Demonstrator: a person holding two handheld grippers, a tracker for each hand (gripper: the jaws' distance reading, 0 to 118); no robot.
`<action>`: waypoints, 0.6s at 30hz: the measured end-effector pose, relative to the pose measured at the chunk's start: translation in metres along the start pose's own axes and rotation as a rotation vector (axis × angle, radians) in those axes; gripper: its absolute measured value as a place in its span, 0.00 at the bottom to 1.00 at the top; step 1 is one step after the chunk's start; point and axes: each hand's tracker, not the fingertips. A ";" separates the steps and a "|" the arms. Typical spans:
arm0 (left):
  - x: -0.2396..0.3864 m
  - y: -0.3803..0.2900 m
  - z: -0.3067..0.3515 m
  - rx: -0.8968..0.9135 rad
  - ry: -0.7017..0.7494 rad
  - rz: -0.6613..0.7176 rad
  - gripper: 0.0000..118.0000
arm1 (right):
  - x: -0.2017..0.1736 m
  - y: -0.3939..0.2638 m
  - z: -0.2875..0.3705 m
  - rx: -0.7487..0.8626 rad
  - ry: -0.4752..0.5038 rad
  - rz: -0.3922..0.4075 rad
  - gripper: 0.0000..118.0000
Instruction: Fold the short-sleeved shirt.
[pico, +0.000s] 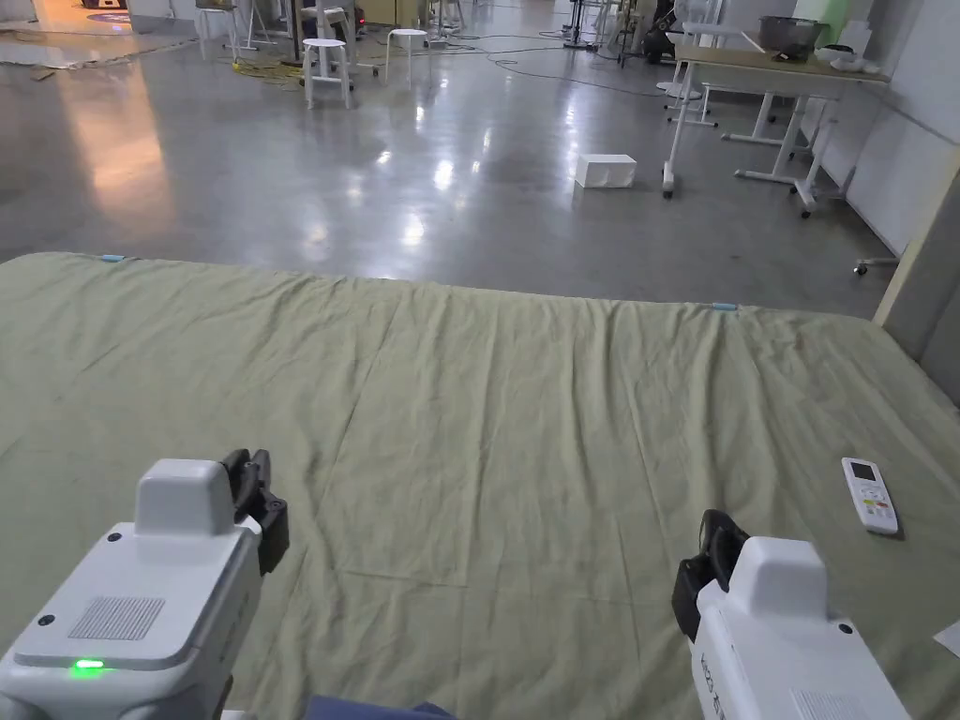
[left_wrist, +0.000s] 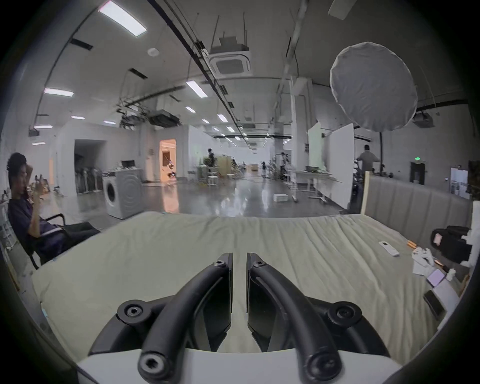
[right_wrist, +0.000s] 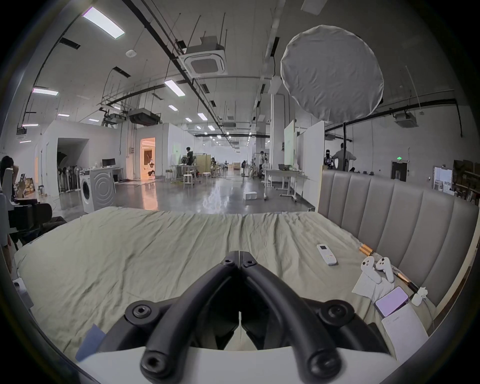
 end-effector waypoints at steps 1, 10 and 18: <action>-0.003 -0.001 0.000 0.006 0.007 0.018 0.09 | -0.001 0.003 -0.001 0.008 -0.005 -0.003 0.00; -0.016 -0.007 0.010 0.054 0.040 0.003 0.09 | 0.001 0.026 -0.003 0.096 -0.084 0.009 0.00; -0.031 -0.029 0.020 0.006 0.010 -0.021 0.09 | -0.007 0.000 0.012 0.028 -0.067 0.028 0.00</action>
